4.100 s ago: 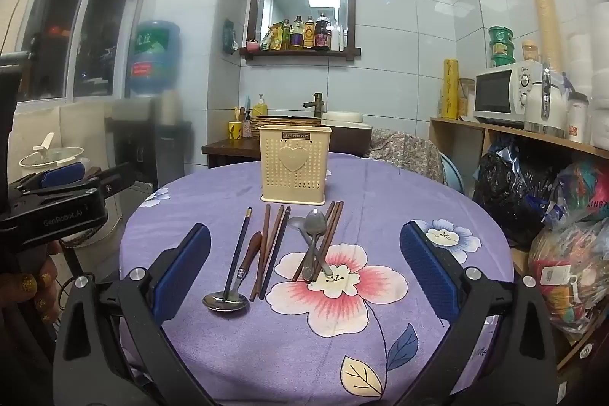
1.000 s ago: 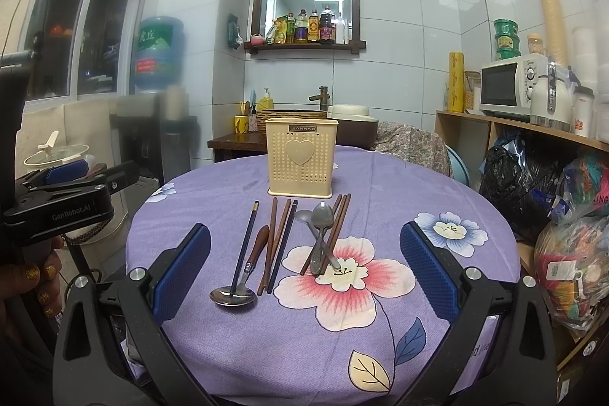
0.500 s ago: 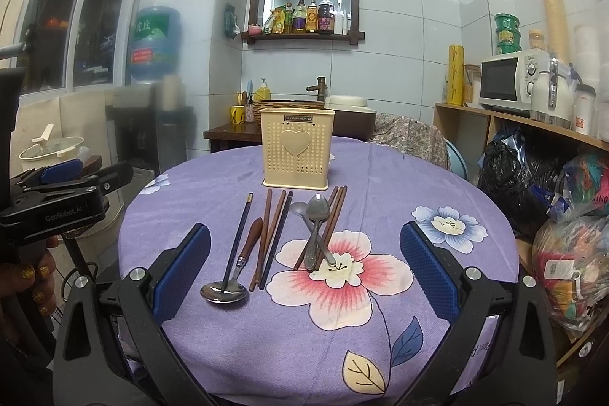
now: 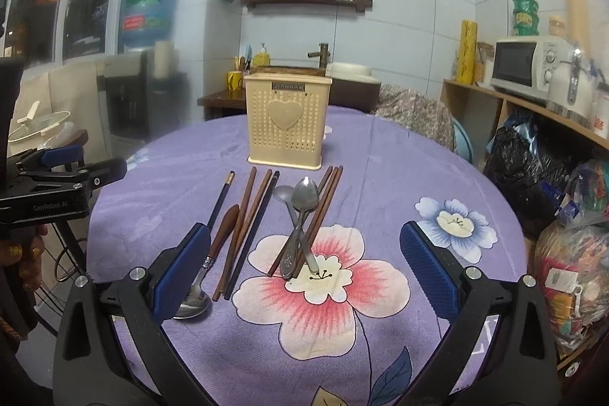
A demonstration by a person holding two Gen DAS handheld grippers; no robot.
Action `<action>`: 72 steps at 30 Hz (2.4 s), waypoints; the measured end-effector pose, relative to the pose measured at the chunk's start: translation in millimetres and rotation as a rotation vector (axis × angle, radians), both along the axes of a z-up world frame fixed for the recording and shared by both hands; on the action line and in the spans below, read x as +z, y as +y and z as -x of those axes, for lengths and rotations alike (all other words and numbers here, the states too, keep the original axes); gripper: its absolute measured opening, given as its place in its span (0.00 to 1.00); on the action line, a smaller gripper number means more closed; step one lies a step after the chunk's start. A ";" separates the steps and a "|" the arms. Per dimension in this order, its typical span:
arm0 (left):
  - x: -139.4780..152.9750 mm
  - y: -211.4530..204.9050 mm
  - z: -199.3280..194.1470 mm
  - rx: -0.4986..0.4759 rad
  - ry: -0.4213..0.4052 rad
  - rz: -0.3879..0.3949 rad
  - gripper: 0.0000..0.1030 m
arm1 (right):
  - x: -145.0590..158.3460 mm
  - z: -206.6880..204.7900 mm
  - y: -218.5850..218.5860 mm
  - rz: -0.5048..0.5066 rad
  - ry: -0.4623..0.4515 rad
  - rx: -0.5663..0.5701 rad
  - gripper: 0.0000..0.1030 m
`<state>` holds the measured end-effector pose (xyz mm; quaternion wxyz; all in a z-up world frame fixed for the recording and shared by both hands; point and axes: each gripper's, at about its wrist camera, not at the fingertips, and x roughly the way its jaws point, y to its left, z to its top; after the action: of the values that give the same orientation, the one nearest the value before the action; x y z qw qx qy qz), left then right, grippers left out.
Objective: Organize utensils
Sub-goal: 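Grasp the yellow-tipped black chopstick with the left tool while the right tool approaches the wooden-handled spoon, then close the right tool on the brown wooden-handled spoon's handle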
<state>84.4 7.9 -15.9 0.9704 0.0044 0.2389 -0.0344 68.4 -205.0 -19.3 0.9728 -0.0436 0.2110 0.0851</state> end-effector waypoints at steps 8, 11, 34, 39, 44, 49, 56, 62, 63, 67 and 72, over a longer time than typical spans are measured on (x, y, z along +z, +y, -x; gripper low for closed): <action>-13.3 1.9 -40.9 -0.043 0.141 0.039 0.95 | -16.3 -50.0 -8.2 -0.082 0.192 0.045 0.95; -18.7 4.1 -57.2 -0.036 0.195 0.041 0.94 | -21.8 -69.9 -12.4 -0.089 0.235 0.032 0.95; -42.8 -23.2 -144.3 -0.132 0.439 0.115 0.57 | -32.5 -115.6 -17.1 -0.060 0.293 0.006 0.94; -47.7 -35.2 -160.9 -0.100 0.466 0.081 0.50 | -33.1 -111.8 -14.0 -0.062 0.290 0.015 0.94; -51.1 -49.6 -165.5 -0.083 0.472 0.014 0.36 | -32.2 -111.5 -14.2 -0.063 0.284 0.016 0.94; -51.8 -56.0 -168.2 -0.077 0.454 -0.052 0.24 | -30.7 -114.6 -21.7 -0.060 0.282 0.006 0.94; -50.4 -42.2 -181.2 -0.082 0.462 -0.033 0.14 | -25.5 -127.8 -29.7 -0.058 0.283 -0.008 0.94; -51.1 -45.8 -179.7 -0.088 0.453 -0.038 0.14 | -23.9 -148.5 -16.5 -0.056 0.301 0.033 0.88; -50.9 -46.8 -179.7 -0.089 0.452 -0.043 0.14 | -25.8 -155.6 -10.4 -0.047 0.315 0.045 0.84; -51.0 -44.6 -180.2 -0.096 0.453 -0.036 0.14 | -29.7 -176.0 7.8 -0.040 0.350 0.077 0.77; -51.3 -43.6 -179.2 -0.105 0.448 -0.037 0.14 | -36.5 -205.6 23.8 -0.018 0.387 0.066 0.73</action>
<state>263.6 -35.8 -67.2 0.8897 0.0267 0.4486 -0.0804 274.0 -181.3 -55.8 0.9112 -0.0245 0.3916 0.1256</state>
